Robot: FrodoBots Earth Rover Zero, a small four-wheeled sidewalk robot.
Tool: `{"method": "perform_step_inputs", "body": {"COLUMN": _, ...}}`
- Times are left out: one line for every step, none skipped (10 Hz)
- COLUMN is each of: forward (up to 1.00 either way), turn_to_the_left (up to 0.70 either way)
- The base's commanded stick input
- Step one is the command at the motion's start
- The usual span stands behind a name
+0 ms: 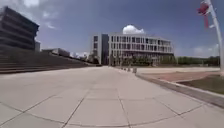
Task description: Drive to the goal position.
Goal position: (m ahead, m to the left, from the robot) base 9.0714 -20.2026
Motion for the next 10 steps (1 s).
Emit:
{"method": "perform_step_inputs", "body": {"forward": 0.3, "turn_to_the_left": 0.01}}
{"method": "perform_step_inputs", "body": {"forward": 0.3, "turn_to_the_left": 0.01}}
{"method": "perform_step_inputs", "body": {"forward": 0.3, "turn_to_the_left": 0.01}}
{"method": "perform_step_inputs", "body": {"forward": 0.3, "turn_to_the_left": 0.01}}
{"method": "perform_step_inputs", "body": {"forward": 0.3, "turn_to_the_left": 0.01}}
{"method": "perform_step_inputs", "body": {"forward": 0.3, "turn_to_the_left": 0.01}}
{"method": "perform_step_inputs", "body": {"forward": 0.3, "turn_to_the_left": 0.01}}
{"method": "perform_step_inputs", "body": {"forward": 0.3, "turn_to_the_left": 0.01}}
{"method": "perform_step_inputs", "body": {"forward": 0.3, "turn_to_the_left": 0.01}}
{"method": "perform_step_inputs", "body": {"forward": 0.3, "turn_to_the_left": 0.01}}
